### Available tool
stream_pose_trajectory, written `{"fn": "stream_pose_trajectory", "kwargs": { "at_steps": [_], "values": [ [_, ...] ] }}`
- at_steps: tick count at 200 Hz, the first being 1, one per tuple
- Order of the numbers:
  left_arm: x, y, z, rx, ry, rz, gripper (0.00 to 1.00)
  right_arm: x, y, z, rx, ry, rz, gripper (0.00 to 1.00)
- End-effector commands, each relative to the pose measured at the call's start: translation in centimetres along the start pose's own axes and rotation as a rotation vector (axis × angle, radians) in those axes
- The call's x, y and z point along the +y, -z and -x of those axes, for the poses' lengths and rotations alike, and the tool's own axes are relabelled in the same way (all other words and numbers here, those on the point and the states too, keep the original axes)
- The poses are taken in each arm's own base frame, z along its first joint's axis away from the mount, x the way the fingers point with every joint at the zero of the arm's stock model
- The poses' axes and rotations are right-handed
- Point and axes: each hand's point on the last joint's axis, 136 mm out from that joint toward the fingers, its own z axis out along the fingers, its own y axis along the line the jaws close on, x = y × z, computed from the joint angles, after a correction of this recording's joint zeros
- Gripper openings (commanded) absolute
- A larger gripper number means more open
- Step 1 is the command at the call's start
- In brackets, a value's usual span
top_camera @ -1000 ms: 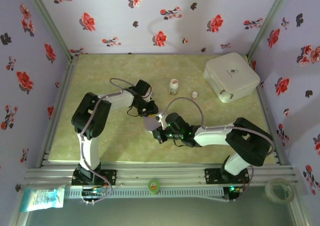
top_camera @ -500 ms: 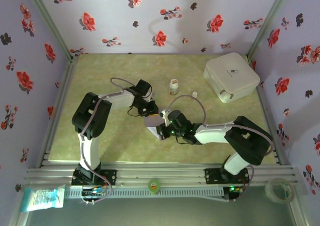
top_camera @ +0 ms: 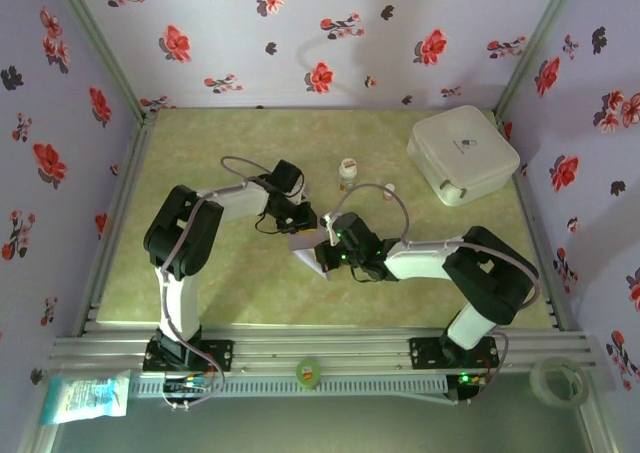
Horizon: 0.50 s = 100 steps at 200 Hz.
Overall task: Fold a paper plane with a square sheet of paper (pick it up from the middle)
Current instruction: Third fold the triangle at the center of the table.
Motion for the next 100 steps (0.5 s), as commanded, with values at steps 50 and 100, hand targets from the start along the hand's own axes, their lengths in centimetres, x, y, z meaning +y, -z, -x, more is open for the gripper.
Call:
{"fn": "stream_pose_trajectory", "kwargs": {
  "at_steps": [50,100],
  "values": [
    [1.79,-0.83,-1.59,0.035,0.015,0.071,0.18,-0.88,-0.64,0.25,0.047,-0.010,-0.050,0.00],
    [1.53,-0.70,-1.34,0.028,0.020,0.067,0.18,-1.12,-0.51,0.13,0.110,-0.035,-0.057,0.00]
  ]
}}
